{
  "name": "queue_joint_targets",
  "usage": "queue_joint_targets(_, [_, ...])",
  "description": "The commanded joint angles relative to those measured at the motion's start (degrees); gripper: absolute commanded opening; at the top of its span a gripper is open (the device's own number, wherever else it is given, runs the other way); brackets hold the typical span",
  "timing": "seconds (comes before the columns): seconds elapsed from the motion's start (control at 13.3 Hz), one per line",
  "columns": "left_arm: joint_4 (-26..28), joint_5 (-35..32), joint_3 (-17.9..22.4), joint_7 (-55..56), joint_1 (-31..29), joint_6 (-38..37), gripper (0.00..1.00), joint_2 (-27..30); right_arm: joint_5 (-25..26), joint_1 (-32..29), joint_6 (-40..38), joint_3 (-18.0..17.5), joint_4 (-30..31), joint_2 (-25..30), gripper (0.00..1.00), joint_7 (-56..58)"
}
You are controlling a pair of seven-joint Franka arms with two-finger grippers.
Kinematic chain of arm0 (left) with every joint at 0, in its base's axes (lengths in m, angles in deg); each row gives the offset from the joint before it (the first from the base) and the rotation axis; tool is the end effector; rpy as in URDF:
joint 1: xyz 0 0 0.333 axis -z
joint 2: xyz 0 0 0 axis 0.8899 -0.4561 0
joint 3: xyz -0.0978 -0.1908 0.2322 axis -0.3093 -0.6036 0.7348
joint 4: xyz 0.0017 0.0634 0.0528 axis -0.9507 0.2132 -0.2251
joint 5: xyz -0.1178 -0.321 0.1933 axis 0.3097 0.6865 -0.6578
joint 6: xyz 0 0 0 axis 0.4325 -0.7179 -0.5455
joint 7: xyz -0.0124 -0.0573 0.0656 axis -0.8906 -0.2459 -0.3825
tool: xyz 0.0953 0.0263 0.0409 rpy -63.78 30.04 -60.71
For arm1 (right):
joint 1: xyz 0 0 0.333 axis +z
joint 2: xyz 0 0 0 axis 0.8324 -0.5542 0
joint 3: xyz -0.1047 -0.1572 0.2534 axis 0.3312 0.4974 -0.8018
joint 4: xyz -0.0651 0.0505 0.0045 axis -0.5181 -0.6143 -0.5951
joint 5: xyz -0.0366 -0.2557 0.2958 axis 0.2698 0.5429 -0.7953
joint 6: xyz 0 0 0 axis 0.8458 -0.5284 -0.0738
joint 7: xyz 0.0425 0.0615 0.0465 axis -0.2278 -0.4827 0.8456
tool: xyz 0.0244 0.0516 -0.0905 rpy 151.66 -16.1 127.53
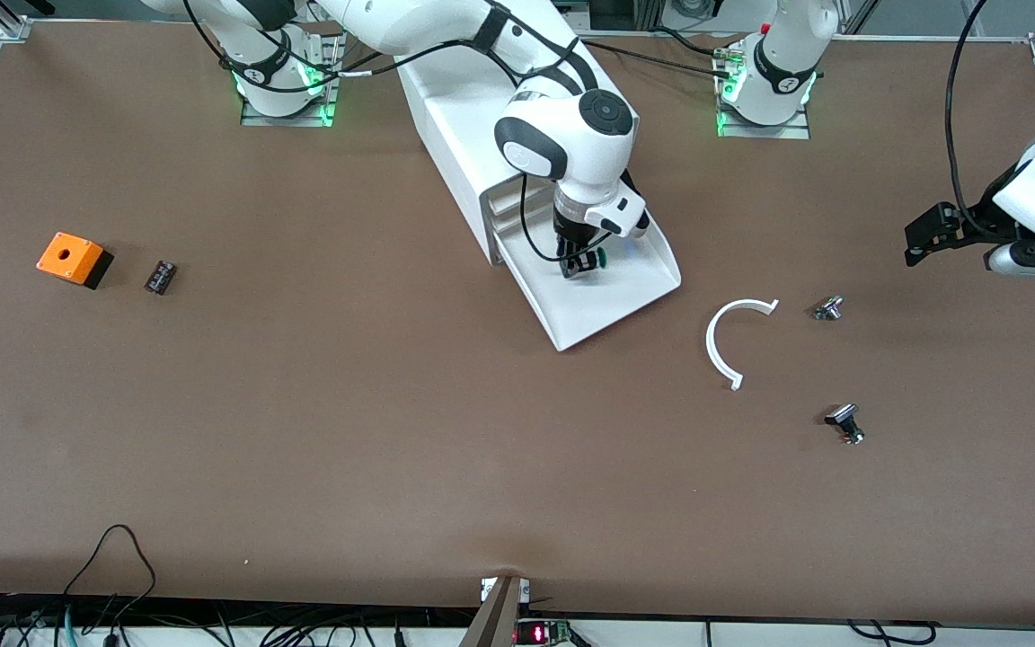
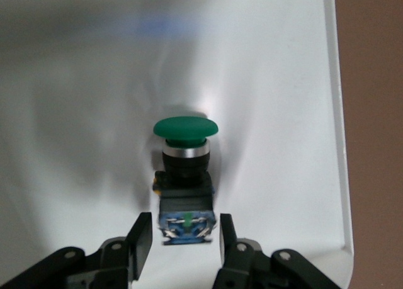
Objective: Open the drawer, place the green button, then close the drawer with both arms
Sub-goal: 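Lower the button into the open drawer and open the right gripper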
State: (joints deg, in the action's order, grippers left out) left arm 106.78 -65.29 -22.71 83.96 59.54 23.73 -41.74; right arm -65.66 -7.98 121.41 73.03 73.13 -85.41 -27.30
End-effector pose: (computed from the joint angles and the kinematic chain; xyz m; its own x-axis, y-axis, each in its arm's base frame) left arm 0.5634 0.0020 0.5679 0.9971 -0.0521 0.0557 -0.0506 -0.9983 -0.0291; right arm 0.4316 0.6243 0.2758 -0.2447 0.9632 -0.1110 0.9589 0.2574 0.1197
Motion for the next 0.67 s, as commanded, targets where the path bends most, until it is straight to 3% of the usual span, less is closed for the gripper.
queue_joint_targets(0.0, [-2.21, -0.8, 0.17, 0.29, 0.42, -1.08, 1.0, -1.06, 0.14, 0.94, -1.26, 0.6, -2.2, -1.12, 1.0, -4.45])
queue_joint_targets(0.22, [-2.21, -0.71, 0.17, 0.11, 0.42, -0.99, 1.0, -1.41, -0.39, 0.68, -3.96, 0.6, -3.43, -0.59, 1.0, -5.08])
queue_joint_targets(0.45, [-2.21, -0.88, -0.27, 0.02, 0.51, -0.99, 1.0, -2.11, -1.8, -0.37, -16.08, 0.34, -13.16, 0.02, 1.0, -5.08])
queue_joint_targets(0.6, [-2.21, -1.59, -0.45, -0.06, 1.03, -0.9, 1.0, -3.34, -3.19, -2.74, -17.78, 0.07, -14.16, 2.99, 1.0, -5.08])
